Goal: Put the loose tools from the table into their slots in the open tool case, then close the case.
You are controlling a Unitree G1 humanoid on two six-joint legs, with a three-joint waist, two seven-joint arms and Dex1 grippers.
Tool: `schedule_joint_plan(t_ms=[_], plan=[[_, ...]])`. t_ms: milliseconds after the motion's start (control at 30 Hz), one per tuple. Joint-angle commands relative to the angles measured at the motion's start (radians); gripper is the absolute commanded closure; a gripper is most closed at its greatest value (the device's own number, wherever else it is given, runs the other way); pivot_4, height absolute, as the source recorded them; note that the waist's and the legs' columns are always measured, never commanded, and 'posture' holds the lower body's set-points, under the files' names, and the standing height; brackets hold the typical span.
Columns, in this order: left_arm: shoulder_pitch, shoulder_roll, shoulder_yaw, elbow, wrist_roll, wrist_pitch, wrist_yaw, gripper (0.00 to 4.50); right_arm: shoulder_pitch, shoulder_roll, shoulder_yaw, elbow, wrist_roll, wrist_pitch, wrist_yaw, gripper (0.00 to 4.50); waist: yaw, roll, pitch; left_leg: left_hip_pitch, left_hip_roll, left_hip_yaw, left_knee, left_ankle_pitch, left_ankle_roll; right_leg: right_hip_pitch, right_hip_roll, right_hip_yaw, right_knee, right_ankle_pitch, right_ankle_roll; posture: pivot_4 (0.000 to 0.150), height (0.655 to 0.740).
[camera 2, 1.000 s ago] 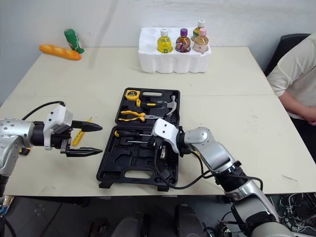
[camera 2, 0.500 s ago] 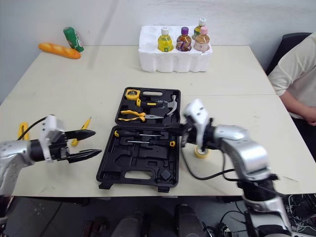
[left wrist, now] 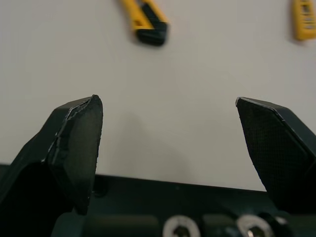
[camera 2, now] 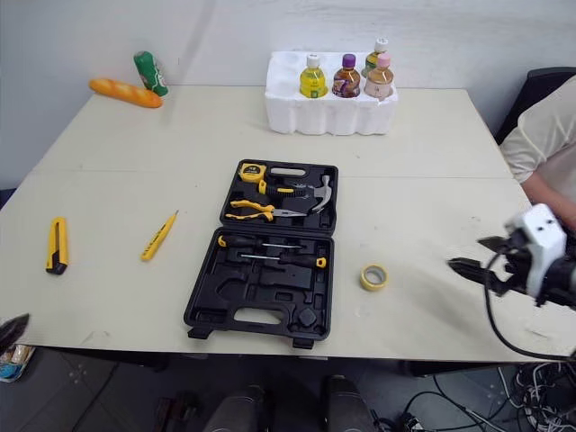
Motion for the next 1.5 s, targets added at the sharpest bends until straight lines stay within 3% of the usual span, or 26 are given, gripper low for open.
schedule_joint_plan(t_ms=[33, 233, 467, 733, 1000, 1133, 1233, 1467, 1500], plan=[[0.005, 0.027, 0.024, -0.006, 0.008, -0.021, 0.031, 0.00, -0.008, -0.035, -0.049, 0.106, -0.031, -0.108, 0.016, 0.01, -0.001, 0.000, 0.000, 0.000, 0.000, 0.000, 0.000, 0.000, 0.000, 0.000, 0.000, 0.000, 0.000, 0.000, 0.000, 0.150, 0.7367], [-0.026, 0.019, -0.096, -0.177, -0.036, 0.051, 0.025, 0.00, -0.033, -0.013, -0.026, 0.055, 0.031, -0.116, 0.070, 0.01, -0.004, 0.002, 0.001, -0.001, 0.000, 0.000, 0.000, 0.000, 0.000, -0.001, 0.000, 0.000, 0.001, 0.000, 0.000, 0.150, 0.7367], [-0.156, 0.031, -0.292, -0.399, -0.032, 0.232, 0.168, 0.00, -0.051, 0.013, 0.000, -0.301, 0.262, 0.082, 0.120, 0.01, -0.001, 0.003, 0.001, -0.002, 0.000, 0.000, -0.001, 0.000, -0.001, -0.003, 0.000, 0.000, 0.003, 0.000, 0.000, 0.150, 0.7367], [-0.388, 0.063, -0.483, -0.369, -0.022, 0.437, 0.264, 0.00, -0.216, 0.029, 0.143, -0.572, 0.451, 0.184, 0.094, 0.01, 0.000, 0.003, 0.001, -0.003, 0.000, 0.000, 0.002, 0.000, -0.001, -0.003, 0.001, 0.000, 0.004, 0.001, 0.001, 0.150, 0.7367], [-0.613, 0.043, -0.625, -0.204, 0.065, 0.529, 0.368, 0.00, -0.397, 0.088, 0.314, -0.601, 0.447, 0.171, 0.068, 0.01, 0.000, 0.002, 0.002, -0.005, 0.000, 0.000, 0.002, 0.000, -0.002, -0.004, 0.001, -0.001, 0.003, 0.001, 0.001, 0.150, 0.7367], [-0.676, 0.032, -0.710, -0.158, 0.083, 0.522, 0.318, 0.00, -0.450, 0.129, 0.350, -0.596, 0.443, 0.164, 0.046, 0.01, 0.002, 0.002, 0.002, -0.005, 0.000, 0.000, 0.003, 0.001, -0.002, -0.005, 0.001, -0.001, 0.004, 0.001, 0.001, 0.150, 0.7367], [-0.712, 0.022, -0.791, -0.086, 0.150, 0.469, 0.310, 0.84, -0.456, 0.141, 0.366, -0.597, 0.441, 0.164, 0.047, 0.00, 0.009, 0.002, 0.002, -0.005, 0.000, -0.001, 0.003, 0.001, -0.003, -0.004, 0.001, -0.001, 0.004, 0.001, 0.001, 0.150, 0.7367], [-0.754, 0.004, -0.850, -0.069, 0.218, 0.389, 0.281, 3.93, -0.438, 0.140, 0.378, -0.615, 0.424, 0.164, 0.037, 0.00, 0.030, 0.003, 0.001, -0.005, -0.001, -0.001, 0.004, 0.001, -0.003, -0.004, 0.000, -0.001, 0.003, 0.001, 0.001, 0.150, 0.7367], [-0.760, 0.011, -0.843, -0.094, 0.216, 0.385, 0.274, 3.97, -0.436, 0.135, 0.374, -0.621, 0.429, 0.174, 0.030, 0.00, 0.030, 0.003, 0.001, -0.005, -0.001, -0.001, 0.004, 0.001, -0.003, -0.004, 0.000, -0.001, 0.003, 0.001, 0.001, 0.150, 0.7367]])
